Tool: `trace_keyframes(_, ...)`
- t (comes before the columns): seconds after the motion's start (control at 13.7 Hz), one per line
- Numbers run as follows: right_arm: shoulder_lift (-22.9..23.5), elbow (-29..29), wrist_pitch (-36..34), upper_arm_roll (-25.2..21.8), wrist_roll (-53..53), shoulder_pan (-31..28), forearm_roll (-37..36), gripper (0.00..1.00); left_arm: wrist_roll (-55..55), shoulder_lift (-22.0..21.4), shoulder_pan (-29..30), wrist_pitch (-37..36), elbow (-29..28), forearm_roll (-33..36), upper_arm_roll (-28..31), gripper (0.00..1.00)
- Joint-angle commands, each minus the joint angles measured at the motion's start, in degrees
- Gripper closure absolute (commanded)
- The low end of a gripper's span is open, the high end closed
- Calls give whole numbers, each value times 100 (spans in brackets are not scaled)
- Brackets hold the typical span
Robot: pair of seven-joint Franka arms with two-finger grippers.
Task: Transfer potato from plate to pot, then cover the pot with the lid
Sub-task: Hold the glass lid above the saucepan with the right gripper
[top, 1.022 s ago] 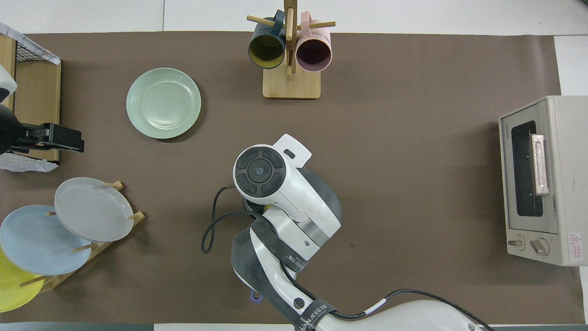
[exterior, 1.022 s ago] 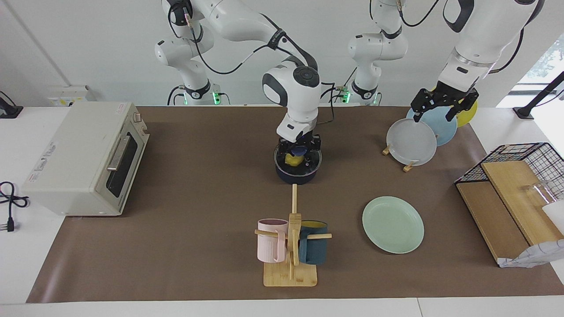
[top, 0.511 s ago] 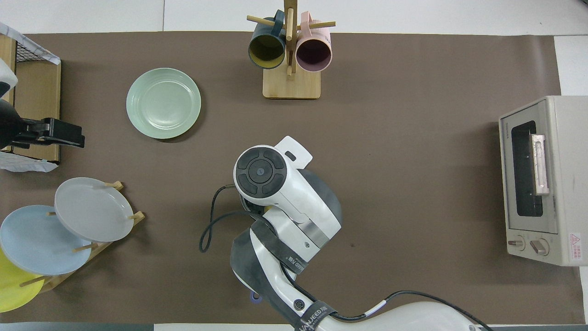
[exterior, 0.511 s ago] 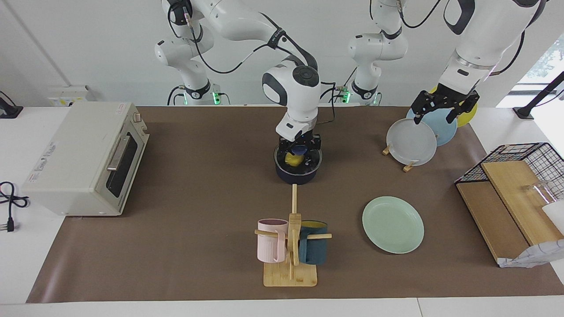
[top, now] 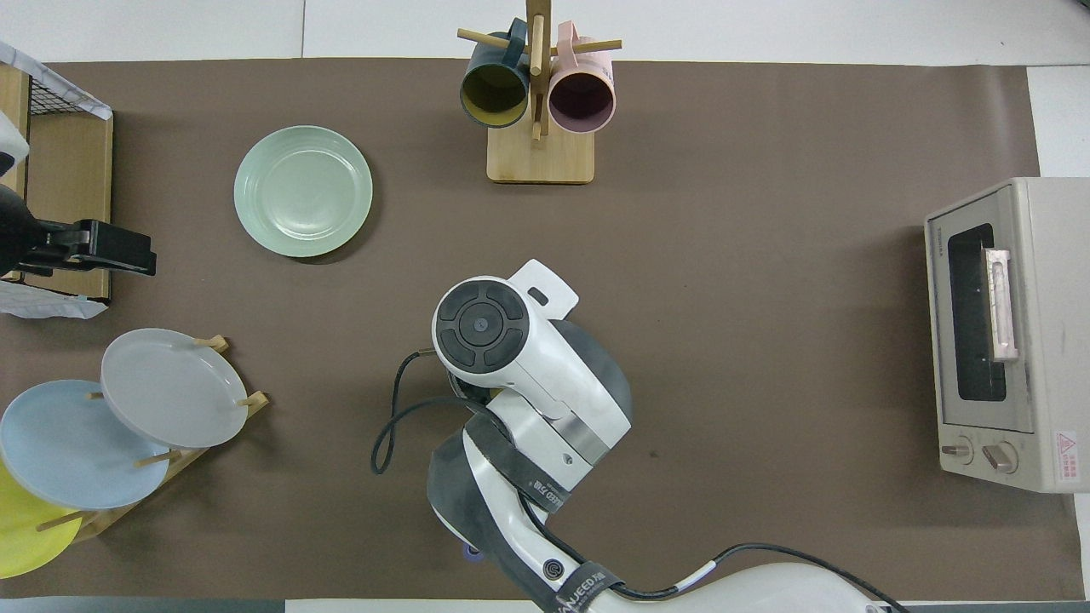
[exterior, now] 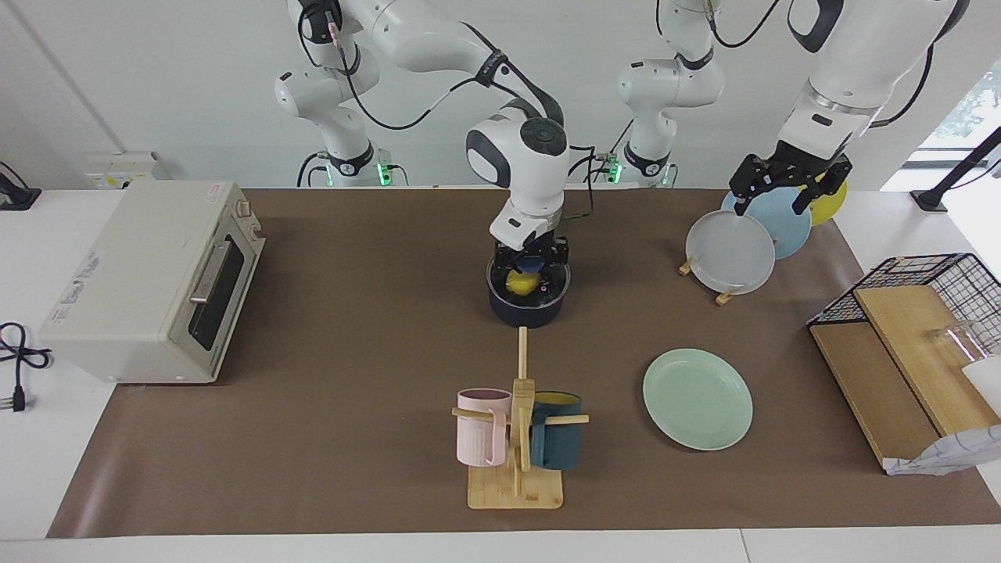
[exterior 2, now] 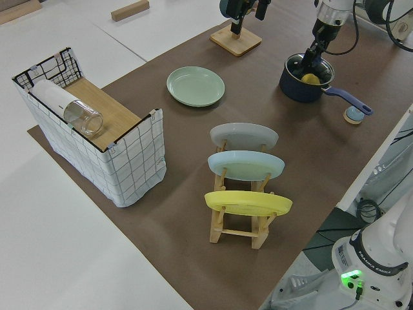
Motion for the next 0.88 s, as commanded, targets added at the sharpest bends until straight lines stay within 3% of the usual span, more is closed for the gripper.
trace_keyframes(0.0, -184, -303, 126, 19, 33, -20, -14, 100, 16, -222, -85, -152, -303, 83, 73, 0)
trace_keyframes(0.22, -192, -329, 135, 19, 33, -29, -5, 100, 16, -196, -85, -117, -287, 47, 82, 0)
trace_keyframes(0.29, -192, -329, 153, 19, 24, -29, -14, 32, 16, -161, -111, -82, -269, 30, 108, 0)
trace_keyframes(0.36, -184, -321, 161, 19, 33, -20, -14, 0, 7, -152, -138, -38, -260, -40, 117, 0)
trace_keyframes(0.8, -288, 293, -233, -16, 24, -134, 4, 0, -11, -169, -147, 68, -287, -137, 187, 0)
